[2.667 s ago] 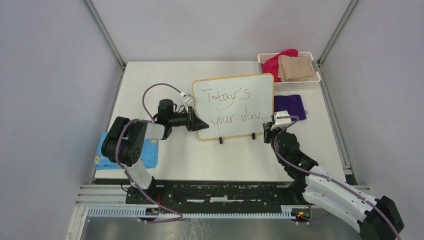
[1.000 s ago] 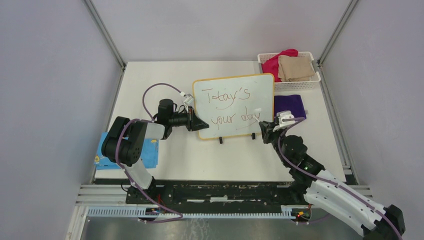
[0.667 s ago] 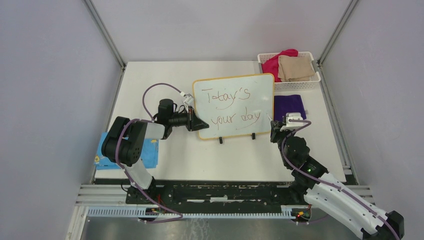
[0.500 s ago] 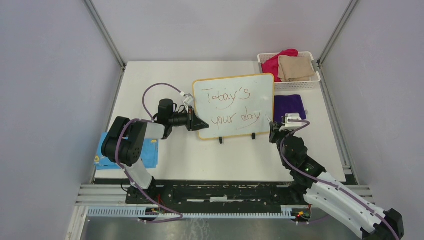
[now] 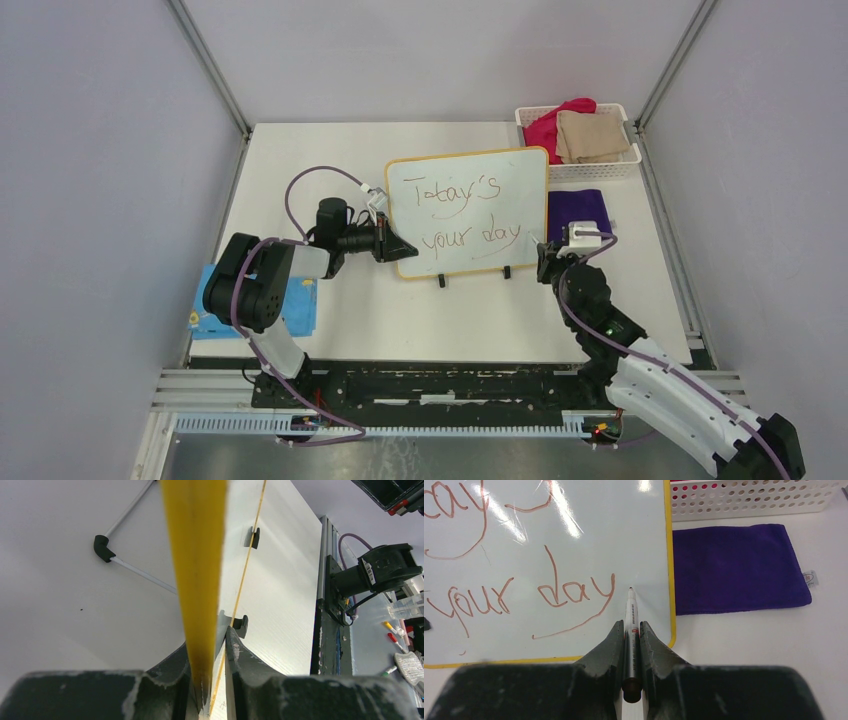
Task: Write a sentence on the whiteboard
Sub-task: Write a sentence on the whiteboard, then close the whiteboard marker at the center of the board.
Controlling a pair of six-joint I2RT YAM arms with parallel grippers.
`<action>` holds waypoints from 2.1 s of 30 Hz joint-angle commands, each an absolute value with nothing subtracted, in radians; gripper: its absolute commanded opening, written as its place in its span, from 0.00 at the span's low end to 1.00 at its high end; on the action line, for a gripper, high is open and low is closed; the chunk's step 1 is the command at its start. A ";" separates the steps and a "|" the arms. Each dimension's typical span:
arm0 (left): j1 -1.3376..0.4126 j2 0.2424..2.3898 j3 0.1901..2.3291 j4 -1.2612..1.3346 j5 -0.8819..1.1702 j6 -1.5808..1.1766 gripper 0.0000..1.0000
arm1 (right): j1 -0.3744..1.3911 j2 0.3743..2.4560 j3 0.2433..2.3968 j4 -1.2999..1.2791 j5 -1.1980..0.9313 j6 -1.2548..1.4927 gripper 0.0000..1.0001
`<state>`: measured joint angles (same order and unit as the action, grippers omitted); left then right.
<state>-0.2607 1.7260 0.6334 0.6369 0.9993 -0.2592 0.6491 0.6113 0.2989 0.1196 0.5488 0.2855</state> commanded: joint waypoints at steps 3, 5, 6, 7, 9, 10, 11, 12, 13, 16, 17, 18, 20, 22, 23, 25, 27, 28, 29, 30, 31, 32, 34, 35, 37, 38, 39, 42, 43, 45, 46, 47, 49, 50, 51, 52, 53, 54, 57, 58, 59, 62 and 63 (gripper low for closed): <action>-0.285 1.776 0.619 0.462 0.882 -0.192 0.02 | 0.622 0.622 0.310 0.176 0.500 0.304 0.00; -0.285 1.776 0.618 0.462 0.881 -0.194 0.02 | 0.615 0.626 0.307 0.183 0.494 0.306 0.00; -0.285 1.776 0.619 0.462 0.882 -0.193 0.02 | 0.612 0.628 0.307 0.187 0.486 0.307 0.00; -0.285 1.776 0.619 0.462 0.882 -0.194 0.02 | 0.608 0.633 0.306 0.189 0.483 0.308 0.00; -0.285 1.776 0.619 0.462 0.881 -0.194 0.02 | 0.603 0.642 0.308 0.194 0.477 0.311 0.00; -0.285 1.777 0.619 0.462 0.882 -0.195 0.02 | 0.599 0.646 0.308 0.198 0.475 0.311 0.00; -0.285 1.776 0.619 0.462 0.882 -0.193 0.02 | 0.597 0.651 0.307 0.203 0.473 0.310 0.00; -0.285 1.776 0.619 0.462 0.883 -0.194 0.02 | 0.595 0.657 0.307 0.205 0.470 0.312 0.00; -0.285 1.776 0.619 0.462 0.883 -0.194 0.02 | 0.595 0.661 0.307 0.208 0.468 0.312 0.00; -0.285 1.776 0.619 0.462 0.884 -0.193 0.02 | 0.591 0.676 0.304 0.214 0.463 0.315 0.00; -0.285 1.776 0.618 0.462 0.884 -0.193 0.02 | 0.589 0.679 0.304 0.217 0.460 0.316 0.00; -0.285 1.775 0.619 0.462 0.884 -0.194 0.02 | 0.587 0.681 0.301 0.217 0.460 0.316 0.00; -0.285 1.776 0.620 0.462 0.885 -0.194 0.02 | 0.585 0.685 0.297 0.221 0.457 0.315 0.00; -0.285 1.776 0.619 0.462 0.885 -0.194 0.02 | 0.583 0.689 0.291 0.220 0.456 0.314 0.00; -0.285 1.776 0.618 0.462 0.885 -0.193 0.02 | 0.581 0.690 0.290 0.220 0.454 0.314 0.00; -0.285 1.776 0.619 0.462 0.884 -0.193 0.02 | 0.580 0.689 0.285 0.217 0.452 0.318 0.00; -0.285 1.776 0.620 0.462 0.884 -0.193 0.02 | 0.579 0.683 0.281 0.211 0.452 0.318 0.00; -0.285 1.776 0.619 0.461 0.884 -0.194 0.02 | 0.578 0.679 0.280 0.208 0.452 0.319 0.00; -0.285 1.776 0.618 0.461 0.884 -0.193 0.02 | 0.577 0.674 0.281 0.203 0.451 0.317 0.00; -0.285 1.776 0.619 0.462 0.883 -0.193 0.02 | 0.577 0.671 0.281 0.199 0.451 0.316 0.00; -0.285 1.776 0.620 0.462 0.883 -0.194 0.02 | 0.578 0.666 0.284 0.192 0.451 0.316 0.00; -0.285 1.776 0.619 0.462 0.884 -0.193 0.02 | 0.578 0.660 0.289 0.185 0.450 0.315 0.00; -0.285 1.776 0.619 0.462 0.882 -0.193 0.02 | 0.578 0.645 0.299 0.167 0.448 0.314 0.00; -0.285 1.776 0.619 0.462 0.882 -0.195 0.02 | 0.578 0.634 0.307 0.155 0.448 0.312 0.00; -0.285 1.775 0.618 0.462 0.881 -0.196 0.02 | 0.578 0.606 0.327 0.117 0.438 0.311 0.00; -0.285 1.774 0.618 0.462 0.880 -0.195 0.02 | 0.578 0.589 0.339 0.094 0.433 0.310 0.00; -0.285 1.773 0.619 0.462 0.880 -0.196 0.02 | 0.578 0.572 0.350 0.074 0.430 0.309 0.00; -0.285 1.773 0.619 0.462 0.880 -0.196 0.02 | 0.578 0.509 0.392 0.004 0.420 0.300 0.00; -0.285 1.773 0.619 0.462 0.879 -0.196 0.02 | 0.579 0.487 0.403 -0.026 0.419 0.295 0.00; -0.285 1.773 0.618 0.461 0.879 -0.196 0.02 | 0.578 0.453 0.430 -0.066 0.411 0.276 0.00; -0.285 1.772 0.619 0.462 0.879 -0.195 0.02 | 0.579 0.442 0.442 -0.081 0.404 0.268 0.00; -0.285 1.772 0.618 0.462 0.880 -0.196 0.02 | 0.578 0.430 0.455 -0.096 0.390 0.257 0.00; -0.285 1.770 0.620 0.462 0.878 -0.195 0.02 | 0.578 0.411 0.474 -0.112 0.352 0.232 0.00; -0.285 1.769 0.618 0.460 0.877 -0.195 0.02 | 0.578 0.404 0.483 -0.118 0.329 0.220 0.00; -0.285 1.769 0.618 0.458 0.874 -0.192 0.02 | 0.578 0.396 0.489 -0.121 0.310 0.210 0.00; -0.285 1.767 0.617 0.455 0.873 -0.192 0.04 | 0.578 0.386 0.493 -0.123 0.291 0.199 0.00; -0.285 1.765 0.618 0.452 0.872 -0.190 0.05 | 0.578 0.378 0.495 -0.122 0.276 0.190 0.00; -0.285 1.761 0.619 0.447 0.871 -0.187 0.08 | 0.578 0.372 0.497 -0.124 0.268 0.184 0.00; -0.285 1.742 0.622 0.428 0.863 -0.176 0.17 | 0.578 0.366 0.503 -0.135 0.257 0.171 0.00; -0.285 1.735 0.622 0.423 0.859 -0.173 0.20 | 0.577 0.369 0.503 -0.136 0.255 0.168 0.00; -0.285 1.730 0.622 0.418 0.855 -0.171 0.24 | 0.578 0.370 0.506 -0.137 0.253 0.166 0.00; -0.285 1.714 0.620 0.406 0.841 -0.169 0.34 | 0.578 0.376 0.514 -0.137 0.242 0.163 0.00; -0.285 1.709 0.619 0.404 0.836 -0.169 0.38 | 0.578 0.378 0.517 -0.134 0.236 0.163 0.00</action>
<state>-0.2680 1.7058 0.6373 0.5991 0.9562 -0.2569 0.5804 0.3752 0.4603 -0.1505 0.2672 0.1871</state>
